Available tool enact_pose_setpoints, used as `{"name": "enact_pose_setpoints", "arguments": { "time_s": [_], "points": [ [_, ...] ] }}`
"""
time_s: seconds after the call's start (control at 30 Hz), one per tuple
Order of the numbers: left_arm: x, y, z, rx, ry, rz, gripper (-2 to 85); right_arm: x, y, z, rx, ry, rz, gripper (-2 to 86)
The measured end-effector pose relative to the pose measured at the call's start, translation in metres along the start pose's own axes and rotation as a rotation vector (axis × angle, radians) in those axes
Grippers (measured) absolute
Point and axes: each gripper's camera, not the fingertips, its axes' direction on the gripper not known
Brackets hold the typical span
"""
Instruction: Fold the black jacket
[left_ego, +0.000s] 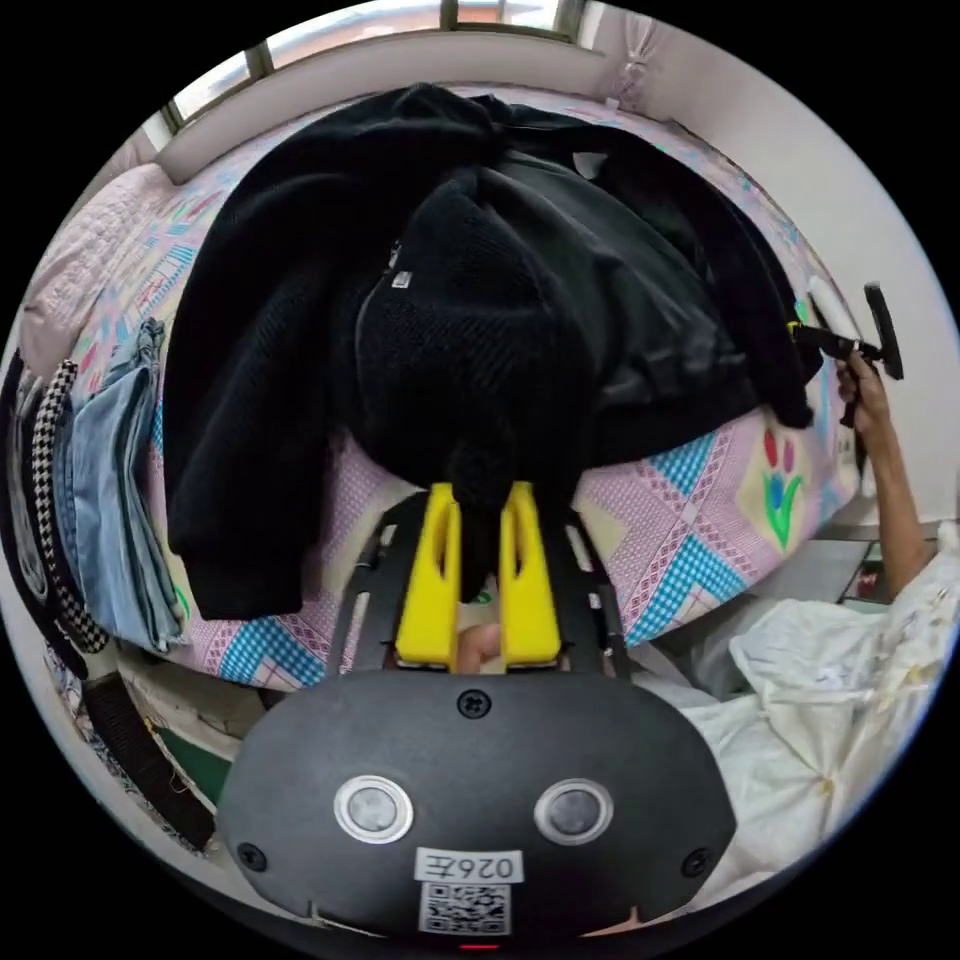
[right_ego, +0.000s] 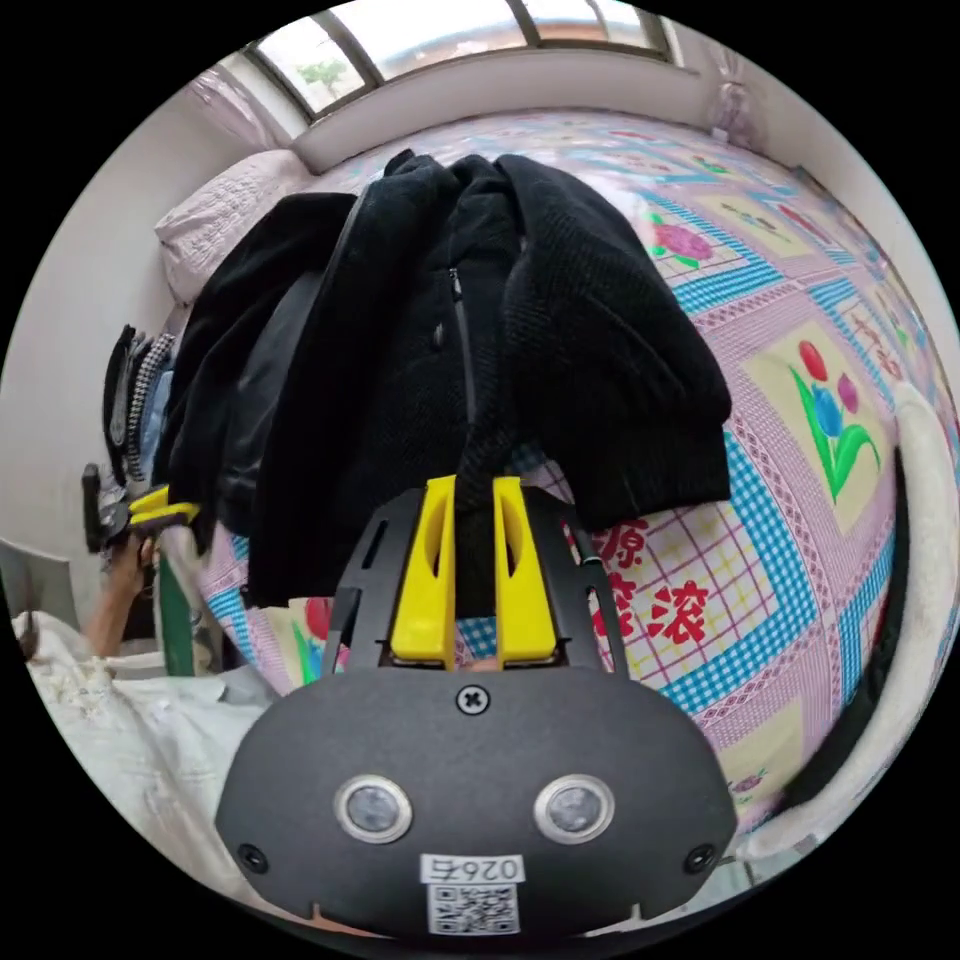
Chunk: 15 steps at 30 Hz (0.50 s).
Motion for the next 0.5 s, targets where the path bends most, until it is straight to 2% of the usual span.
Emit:
{"name": "enact_pose_setpoints", "arguments": {
  "time_s": [0.03, 0.07, 0.1, 0.17, 0.2, 0.27, 0.3, 0.37, 0.47, 0.5],
  "points": [
    [-0.019, -0.013, -0.018, -0.013, 0.058, -0.014, 5.8, 0.003, -0.005, -0.008, -0.022, -0.03, -0.01, 1.6],
    [-0.043, -0.021, -0.045, 0.024, 0.188, -0.022, 5.6, 0.015, -0.013, -0.035, 0.01, -0.174, -0.028, 1.3],
    [-0.056, -0.021, -0.064, 0.079, 0.264, -0.04, 5.5, 0.036, -0.015, -0.074, 0.123, -0.42, -0.004, 1.1],
    [-0.112, 0.006, -0.151, 0.363, 0.472, -0.166, 5.4, 0.066, -0.004, -0.139, 0.302, -0.672, 0.046, 1.0],
    [-0.125, 0.017, -0.169, 0.426, 0.517, -0.19, 5.4, 0.076, 0.013, -0.181, 0.401, -0.71, 0.044, 1.0],
    [-0.168, 0.074, -0.219, 0.63, 0.741, -0.276, 5.3, 0.081, 0.049, -0.234, 0.49, -0.724, 0.015, 1.0],
    [-0.176, 0.09, -0.227, 0.676, 0.795, -0.29, 5.2, 0.085, 0.077, -0.26, 0.53, -0.774, -0.008, 1.0],
    [-0.201, 0.156, -0.247, 0.9, 0.973, -0.346, 5.1, 0.095, 0.123, -0.29, 0.602, -0.879, -0.023, 0.9],
    [-0.221, 0.224, -0.263, 1.171, 1.081, -0.398, 5.0, 0.118, 0.203, -0.332, 0.775, -0.988, 0.038, 0.9],
    [-0.225, 0.233, -0.269, 1.204, 1.079, -0.404, 5.0, 0.124, 0.229, -0.351, 0.846, -1.001, 0.07, 0.9]
  ]
}}
